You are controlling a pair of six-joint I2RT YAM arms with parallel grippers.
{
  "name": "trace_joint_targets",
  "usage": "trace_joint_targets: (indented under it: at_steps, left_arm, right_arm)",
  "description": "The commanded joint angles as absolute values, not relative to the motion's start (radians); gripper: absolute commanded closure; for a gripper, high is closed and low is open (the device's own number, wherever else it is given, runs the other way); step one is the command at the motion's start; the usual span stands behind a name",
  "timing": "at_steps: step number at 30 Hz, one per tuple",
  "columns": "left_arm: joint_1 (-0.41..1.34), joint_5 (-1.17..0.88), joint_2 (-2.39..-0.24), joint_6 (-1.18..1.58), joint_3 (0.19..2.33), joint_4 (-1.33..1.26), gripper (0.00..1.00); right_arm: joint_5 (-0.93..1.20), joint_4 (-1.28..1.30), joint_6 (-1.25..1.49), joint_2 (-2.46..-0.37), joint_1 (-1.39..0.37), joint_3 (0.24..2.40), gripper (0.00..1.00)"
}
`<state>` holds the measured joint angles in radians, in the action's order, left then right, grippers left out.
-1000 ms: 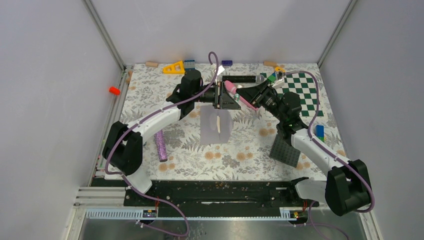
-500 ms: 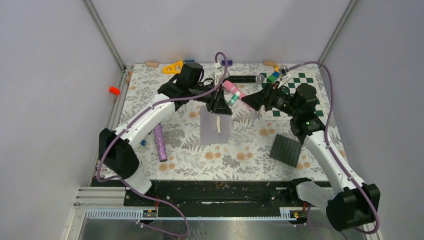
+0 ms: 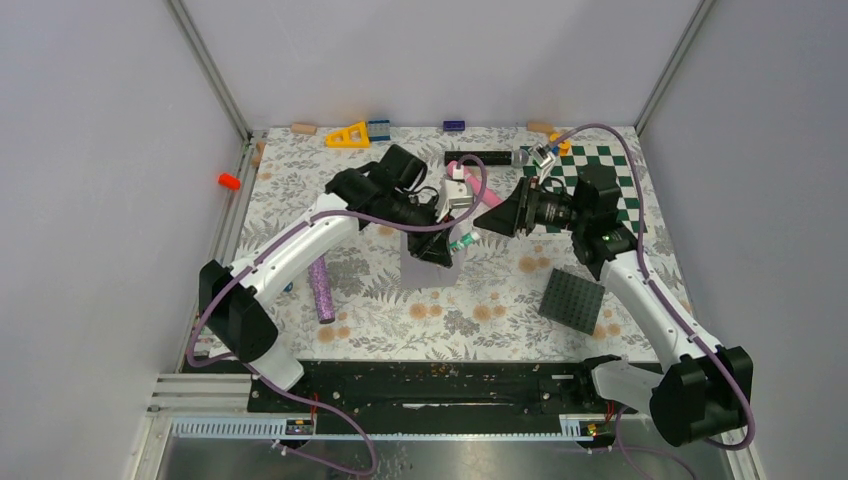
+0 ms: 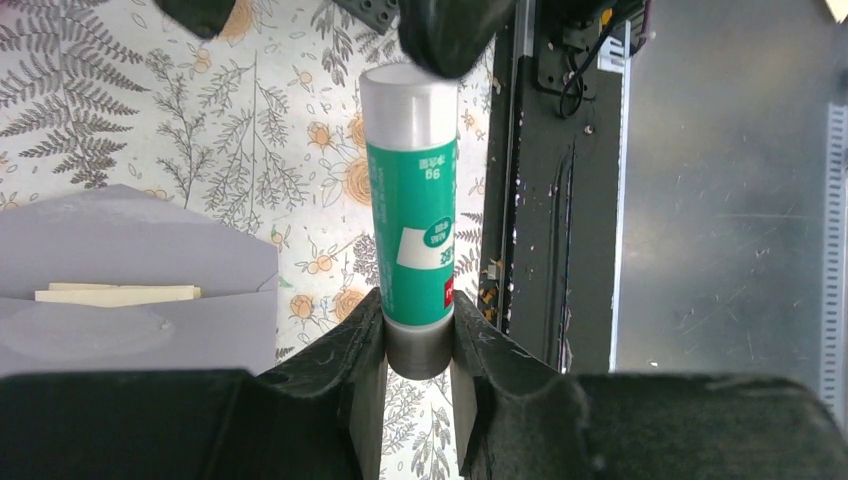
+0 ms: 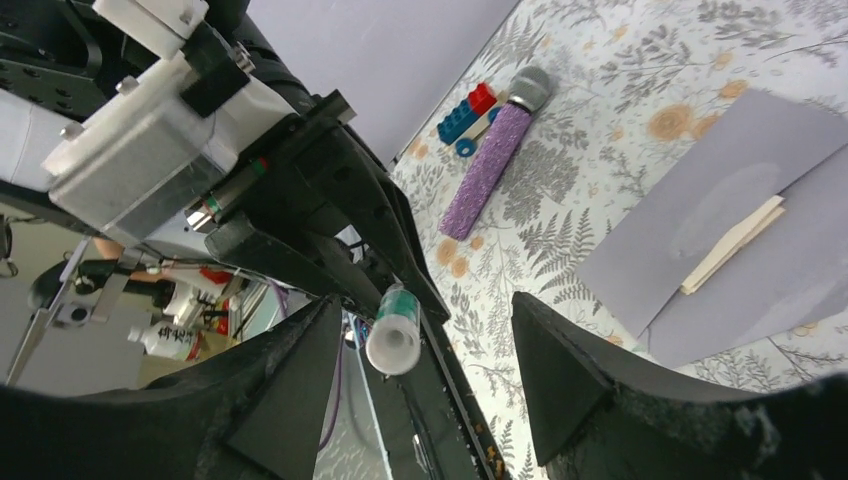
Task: Place the letter into the envelope and seal it
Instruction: Adjust the solid glue.
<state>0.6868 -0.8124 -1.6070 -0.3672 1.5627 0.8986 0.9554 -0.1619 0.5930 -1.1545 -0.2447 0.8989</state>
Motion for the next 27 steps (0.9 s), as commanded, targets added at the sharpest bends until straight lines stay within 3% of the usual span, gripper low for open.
trace_joint_targets:
  at_steps: [1,11,22,27]
  left_arm:
    - [0.713,-0.756,-1.554,-0.428,1.565,0.915,0.89]
    - [0.731,-0.742,-1.569,-0.41,1.569,0.906,0.89]
    - [0.776,-0.716,-1.574,-0.423,1.562,0.906,0.89]
    - [0.778,-0.714,-1.57,-0.423,1.565,0.905,0.89]
  right_arm:
    - [1.016,-0.161,0.554,-1.147,-0.29,0.905,0.3]
    - [0.966,0.096,0.339,-1.142,-0.385,0.925,0.36]
    - [0.966,0.08,0.353,-1.168,-0.398,0.928,0.43]
    - [0.976,0.079,0.346,-1.169,-0.402,0.918,0.52]
